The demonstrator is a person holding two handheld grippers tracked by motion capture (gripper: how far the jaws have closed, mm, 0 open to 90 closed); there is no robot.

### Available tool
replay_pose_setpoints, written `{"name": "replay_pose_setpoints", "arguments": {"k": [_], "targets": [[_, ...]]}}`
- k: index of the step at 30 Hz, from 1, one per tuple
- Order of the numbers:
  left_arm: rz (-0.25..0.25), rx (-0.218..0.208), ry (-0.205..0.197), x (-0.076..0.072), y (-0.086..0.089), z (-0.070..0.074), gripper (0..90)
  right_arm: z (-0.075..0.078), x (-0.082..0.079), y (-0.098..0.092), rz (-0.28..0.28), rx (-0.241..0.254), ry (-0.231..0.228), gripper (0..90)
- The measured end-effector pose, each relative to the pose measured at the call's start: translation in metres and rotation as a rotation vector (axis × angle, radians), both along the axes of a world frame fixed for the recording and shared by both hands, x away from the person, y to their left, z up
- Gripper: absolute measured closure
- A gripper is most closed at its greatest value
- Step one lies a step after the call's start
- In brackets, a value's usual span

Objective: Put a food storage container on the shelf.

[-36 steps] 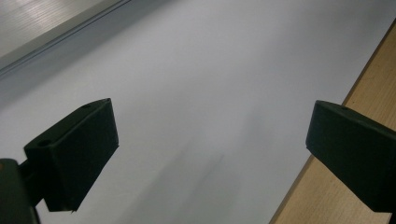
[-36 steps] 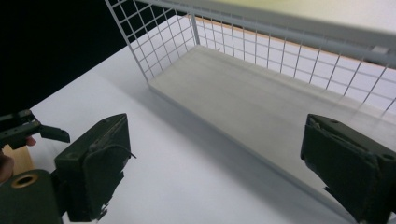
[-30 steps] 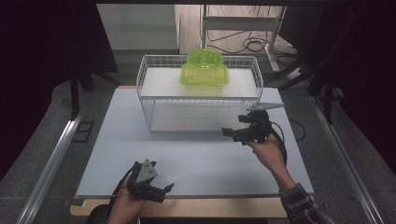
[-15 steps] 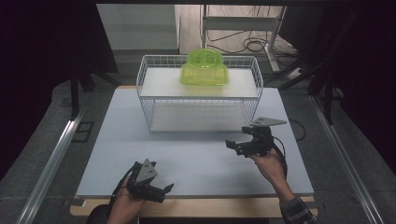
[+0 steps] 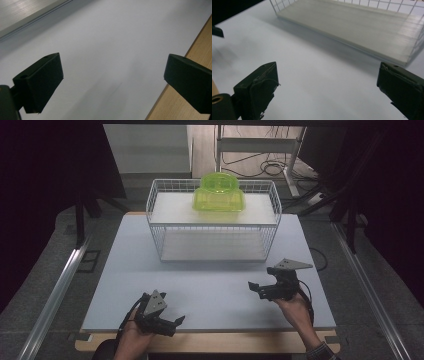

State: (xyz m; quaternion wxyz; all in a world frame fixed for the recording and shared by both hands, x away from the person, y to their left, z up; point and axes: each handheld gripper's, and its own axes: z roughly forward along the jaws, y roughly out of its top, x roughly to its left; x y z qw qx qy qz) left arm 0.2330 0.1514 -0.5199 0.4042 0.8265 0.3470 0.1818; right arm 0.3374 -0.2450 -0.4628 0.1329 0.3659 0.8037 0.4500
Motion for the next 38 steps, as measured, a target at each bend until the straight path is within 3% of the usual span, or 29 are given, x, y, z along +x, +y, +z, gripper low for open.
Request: {"name": "replay_pose_setpoints", "arguments": {"k": [18, 30, 38], "targets": [[0.001, 0.011, 0.001, 0.000, -0.001, -0.001, 2.0, -0.028, -0.029, -0.017, -0.012, -0.110, 0.018, 2.6], [-0.004, 0.039, 0.011, 0.001, -0.002, -0.003, 1.9, -0.045, -0.036, -0.018, -0.003, -0.181, 0.062, 2.2], [0.001, 0.036, 0.018, 0.002, -0.002, -0.002, 1.9, -0.045, -0.035, -0.020, -0.019, -0.195, 0.050, 1.5]]}}
